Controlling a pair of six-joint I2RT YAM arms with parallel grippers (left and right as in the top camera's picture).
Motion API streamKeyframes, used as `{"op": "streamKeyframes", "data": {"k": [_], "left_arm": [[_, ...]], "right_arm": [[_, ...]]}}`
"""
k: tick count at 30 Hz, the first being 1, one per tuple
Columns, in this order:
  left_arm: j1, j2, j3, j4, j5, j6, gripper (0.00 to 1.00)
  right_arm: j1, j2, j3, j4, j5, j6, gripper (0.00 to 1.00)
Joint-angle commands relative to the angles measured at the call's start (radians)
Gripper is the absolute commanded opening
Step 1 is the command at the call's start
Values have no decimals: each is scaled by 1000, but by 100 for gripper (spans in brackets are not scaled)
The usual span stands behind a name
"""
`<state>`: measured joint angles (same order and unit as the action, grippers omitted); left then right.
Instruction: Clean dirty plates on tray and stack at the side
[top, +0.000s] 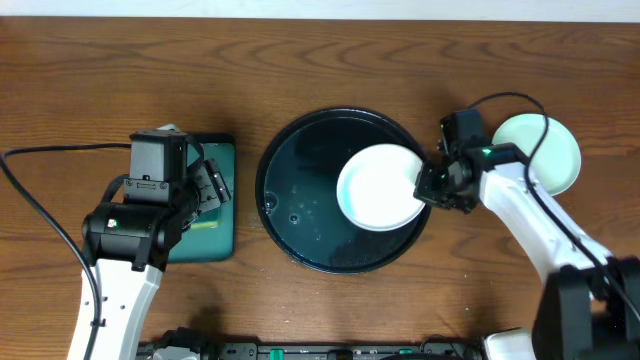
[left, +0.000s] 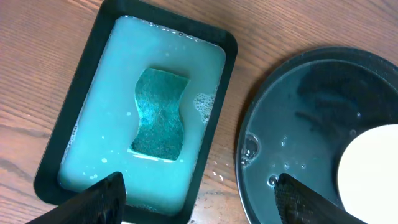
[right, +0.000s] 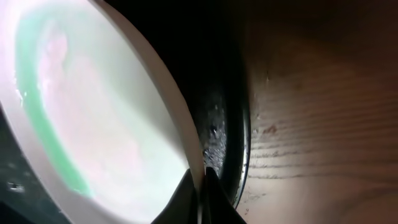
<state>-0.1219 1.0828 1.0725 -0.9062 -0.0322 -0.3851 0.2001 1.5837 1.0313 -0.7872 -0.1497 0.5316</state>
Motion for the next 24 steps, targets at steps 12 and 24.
{"op": "streamKeyframes", "data": {"k": [12,24], "left_arm": [[-4,40,-2,3,-1,6,77],[-4,47,-2,14,-1,6,77]], "right_arm": [[-48,-97,37,103,25,6,1],[-365,-97,231,-65,-48,-87,1]]}}
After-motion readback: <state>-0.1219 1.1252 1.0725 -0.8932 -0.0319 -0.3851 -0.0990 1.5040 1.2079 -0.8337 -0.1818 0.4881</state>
